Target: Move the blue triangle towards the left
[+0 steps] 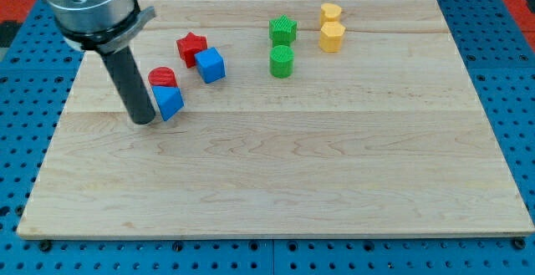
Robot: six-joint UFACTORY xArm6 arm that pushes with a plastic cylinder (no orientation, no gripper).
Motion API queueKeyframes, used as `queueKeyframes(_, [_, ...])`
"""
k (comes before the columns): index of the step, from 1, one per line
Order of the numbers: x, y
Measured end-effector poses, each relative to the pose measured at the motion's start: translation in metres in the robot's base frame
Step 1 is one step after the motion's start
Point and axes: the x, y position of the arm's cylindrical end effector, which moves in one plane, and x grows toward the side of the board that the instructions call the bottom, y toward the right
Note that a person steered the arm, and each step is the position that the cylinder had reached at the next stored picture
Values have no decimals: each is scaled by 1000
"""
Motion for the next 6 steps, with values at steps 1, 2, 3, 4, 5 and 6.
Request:
queueKeyframes(1, [9,10])
queueKeyframes(2, [17,10])
queueKeyframes(3, [24,17])
queueKeyframes(4, [23,54])
queueKeyframes(5, [-8,55])
queueKeyframes(6, [-18,31])
